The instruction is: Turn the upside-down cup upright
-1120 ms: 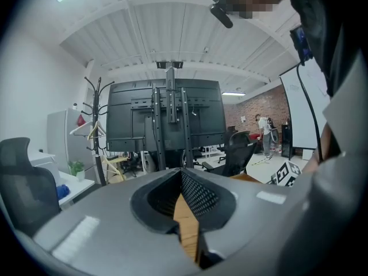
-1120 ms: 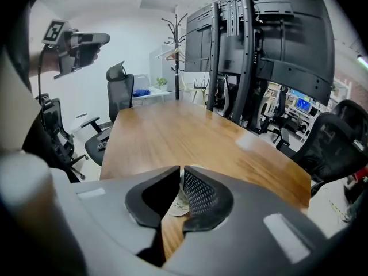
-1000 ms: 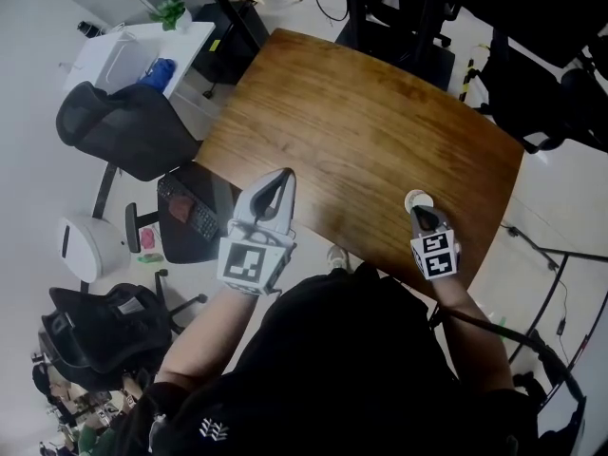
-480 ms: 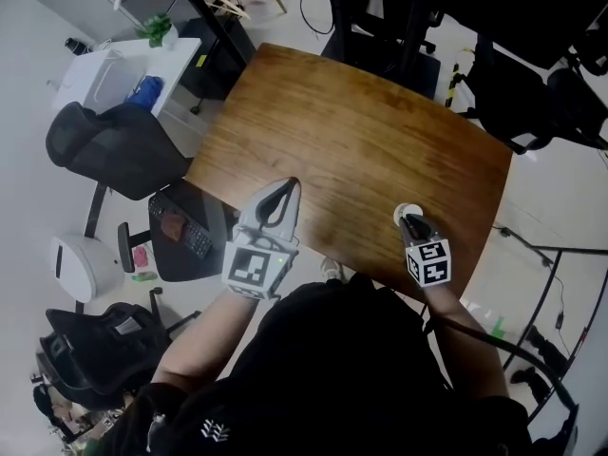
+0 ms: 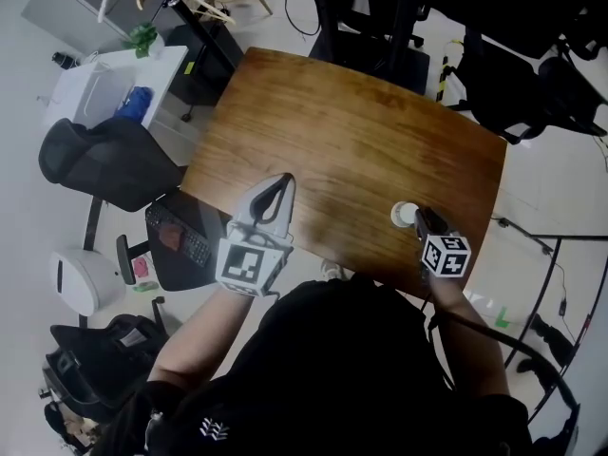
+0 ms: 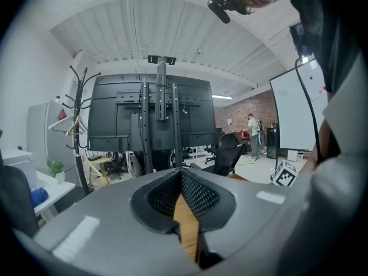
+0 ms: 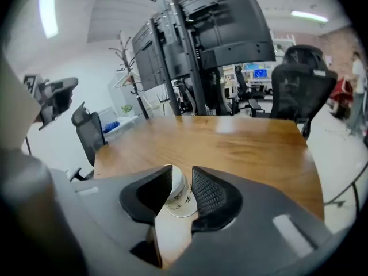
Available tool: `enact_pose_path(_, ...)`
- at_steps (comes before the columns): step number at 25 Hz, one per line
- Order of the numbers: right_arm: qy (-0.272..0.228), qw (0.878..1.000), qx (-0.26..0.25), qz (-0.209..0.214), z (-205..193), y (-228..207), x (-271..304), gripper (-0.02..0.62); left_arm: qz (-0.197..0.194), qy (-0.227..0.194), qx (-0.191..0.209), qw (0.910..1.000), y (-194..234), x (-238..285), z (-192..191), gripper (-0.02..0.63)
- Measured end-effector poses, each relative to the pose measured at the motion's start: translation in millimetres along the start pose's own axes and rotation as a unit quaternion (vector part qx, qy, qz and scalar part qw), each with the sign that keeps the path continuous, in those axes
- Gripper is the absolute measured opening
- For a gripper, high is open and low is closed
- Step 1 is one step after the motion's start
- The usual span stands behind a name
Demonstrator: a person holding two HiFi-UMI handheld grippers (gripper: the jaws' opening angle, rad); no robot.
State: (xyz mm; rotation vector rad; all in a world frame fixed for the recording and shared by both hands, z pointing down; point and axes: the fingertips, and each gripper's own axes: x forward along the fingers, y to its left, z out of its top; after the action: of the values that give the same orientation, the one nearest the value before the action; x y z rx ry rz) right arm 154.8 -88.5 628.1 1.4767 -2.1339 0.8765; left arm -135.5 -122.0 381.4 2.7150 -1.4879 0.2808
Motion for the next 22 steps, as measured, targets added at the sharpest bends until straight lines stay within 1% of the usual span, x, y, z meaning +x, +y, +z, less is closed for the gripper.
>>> enact_pose_path(2, -0.001, 0.999, 0.053, 0.007, -5, -5, 3, 0.097, 0.001, 0.004, 0.003, 1.0000, 3, -3, -1, 0.000)
enact_pose_path(3, -0.004, 0.998, 0.066, 0.009, -7, -6, 4, 0.094, 0.004, 0.006, 0.003, 1.0000, 6, -4, -1, 0.000)
enact_pose_path(4, -0.006, 0.997, 0.072, 0.012, -7, -6, 5, 0.087, 0.006, 0.008, 0.003, 0.9999, 8, -5, -2, 0.000)
enact_pose_path(6, -0.010, 0.997, 0.076, 0.020, -6, -3, 7, 0.050, 0.011, 0.010, 0.003, 0.9999, 13, -7, -2, 0.000)
enact_pose_path(8, -0.011, 0.997, 0.073, 0.023, -4, -1, 8, 0.041, 0.014, 0.010, 0.003, 0.9998, 16, -9, -1, 0.000)
enact_pose_path(10, -0.007, 0.998, 0.054, 0.020, -3, 1, 8, 0.036, 0.017, 0.008, 0.001, 0.9998, 17, -9, -1, 0.000)
enact_pose_path(12, -0.003, 1.000, 0.024, 0.010, -2, 2, 7, 0.023, 0.016, 0.007, 0.000, 0.9998, 17, -8, -1, 0.000)
enact_pose_path(14, -0.008, 1.000, -0.006, -0.004, 2, 0, 2, 0.021, 0.014, 0.006, -0.001, 0.9999, 15, -6, -2, 0.000)
enact_pose_path(16, -0.015, 0.999, -0.038, -0.029, 9, -6, -6, 0.021, 0.012, 0.005, -0.002, 0.9999, 12, -4, -3, 0.000)
enact_pose_path(19, -0.007, 0.992, -0.095, -0.088, 16, -25, -20, 0.021, 0.008, 0.002, -0.005, 1.0000, 7, -1, -2, 0.000)
enact_pose_path(21, 0.015, 0.983, -0.134, -0.124, 15, -36, -26, 0.021, 0.006, 0.000, -0.006, 1.0000, 5, 1, -2, 0.000)
enact_pose_path(22, 0.029, 0.979, -0.151, -0.134, 12, -39, -27, 0.021, 0.006, 0.000, -0.006, 1.0000, 4, 2, -1, 0.000)
